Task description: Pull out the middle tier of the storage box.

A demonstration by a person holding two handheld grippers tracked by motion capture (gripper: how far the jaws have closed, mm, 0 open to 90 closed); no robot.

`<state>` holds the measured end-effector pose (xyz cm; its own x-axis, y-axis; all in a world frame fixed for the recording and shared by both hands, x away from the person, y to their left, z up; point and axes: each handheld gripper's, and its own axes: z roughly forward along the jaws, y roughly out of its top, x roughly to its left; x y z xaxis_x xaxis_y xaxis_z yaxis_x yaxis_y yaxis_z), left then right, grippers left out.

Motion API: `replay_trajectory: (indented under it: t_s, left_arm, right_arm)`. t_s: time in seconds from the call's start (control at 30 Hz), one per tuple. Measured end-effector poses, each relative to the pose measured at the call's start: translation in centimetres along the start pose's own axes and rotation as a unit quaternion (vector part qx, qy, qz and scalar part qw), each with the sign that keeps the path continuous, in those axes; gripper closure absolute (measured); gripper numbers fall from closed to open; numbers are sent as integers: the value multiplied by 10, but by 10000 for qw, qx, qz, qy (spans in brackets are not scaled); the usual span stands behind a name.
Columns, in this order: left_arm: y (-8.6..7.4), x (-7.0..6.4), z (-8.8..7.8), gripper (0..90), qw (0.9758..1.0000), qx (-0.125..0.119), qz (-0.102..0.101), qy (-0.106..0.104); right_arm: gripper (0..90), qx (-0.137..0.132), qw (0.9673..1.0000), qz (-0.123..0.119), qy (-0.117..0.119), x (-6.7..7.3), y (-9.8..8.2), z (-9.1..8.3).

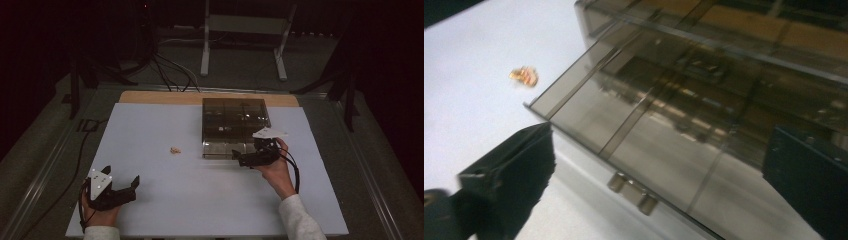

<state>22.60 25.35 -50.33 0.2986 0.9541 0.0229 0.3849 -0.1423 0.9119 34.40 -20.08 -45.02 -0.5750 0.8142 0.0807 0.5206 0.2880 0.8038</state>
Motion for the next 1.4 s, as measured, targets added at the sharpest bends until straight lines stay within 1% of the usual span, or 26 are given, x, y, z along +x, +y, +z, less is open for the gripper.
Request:
replay_trajectory:
  t_s: [0.03,0.1,0.13,0.17,0.2,0.23,0.33,0.43,0.57,0.6,0.63,0.67,0.7,0.8,0.9,0.93,0.97,1.03,1.07,1.1,1.13,1.17,1.2,1.27,1.33,1.4]
  left_arm:
    - [0,0,0,11,10000,0,4,1]
    - [0,0,0,11,10000,16,15,7]
    - [0,0,0,11,10000,16,15,7]
    - [0,0,0,11,10000,24,11,8]
    - [0,0,0,11,10000,24,11,8]
    - [0,-1,1,11,10000,27,10,4]
    - [0,-1,1,11,10000,24,6,6]
    - [-1,-1,1,11,10000,32,1,15]
    - [-1,0,1,11,10000,14,-41,13]
    - [-1,0,1,11,10000,14,-41,13]
    - [0,0,1,11,10000,9,-64,15]
    - [0,0,1,11,10000,9,-64,15]
    - [0,0,1,11,10000,7,-79,14]
    - [1,0,1,11,9999,-19,-122,2]
    - [2,1,1,11,9999,-21,-158,2]
    - [2,1,1,11,9999,-21,-158,2]
    - [3,1,1,11,9998,-29,-191,8]
    - [4,2,0,11,9997,-59,-238,5]
    - [5,3,0,11,9996,-89,-280,-9]
    - [5,3,0,11,9996,-89,-280,-9]
    - [8,3,-1,11,9995,-125,-301,-31]
    - [8,3,-1,11,9995,-125,-301,-31]
    - [12,2,-1,11,9996,-125,-246,-59]
    - [14,1,-1,11,9997,-130,-214,-82]
    - [17,-1,0,11,9997,-112,-166,-114]
    - [17,-1,0,11,9997,-112,-166,-114]
  right_arm:
    - [0,-58,10000,46,-8,-2,0,-4]
    - [0,-173,9997,124,-137,-4,-3,-11]
    - [0,-173,9997,124,-137,-4,-3,-11]
    - [0,-279,9992,232,-159,-7,-7,-17]
    - [0,-304,9990,289,-133,-9,-10,-19]
    - [0,-324,9989,299,-169,-11,-12,-21]
    - [0,-376,9987,243,-244,-12,-17,-26]
    - [0,-489,9981,160,-341,-12,-25,-36]
    - [0,-567,9975,163,-385,-13,-34,-46]
    - [0,-567,9975,163,-385,-13,-34,-46]
    - [0,-665,9969,178,-373,-12,-37,-51]
    - [0,-665,9969,178,-373,-12,-37,-51]
    - [0,-712,9965,137,-418,-12,-43,-54]
    - [0,-737,9960,173,-468,-14,-52,-57]
    - [0,-853,9947,276,-506,-18,-61,-61]
    - [0,-853,9947,276,-506,-18,-61,-61]
    - [0,-913,9939,332,-518,-20,-67,-63]
    - [0,-1051,9920,408,-562,-20,-72,-66]
    - [0,-1089,9916,448,-540,-21,-74,-68]
    - [0,-1089,9916,448,-540,-21,-74,-68]
    - [0,-1098,9913,482,-549,-22,-79,-69]
    - [0,-1098,9913,482,-549,-22,-79,-69]
    - [0,-1054,9916,455,-598,-23,-82,-69]
    - [0,-1053,9916,463,-585,-23,-83,-70]
    - [0,-1045,9918,416,-601,-22,-88,-70]
    - [0,-1037,9918,414,-616,-22,-89,-70]
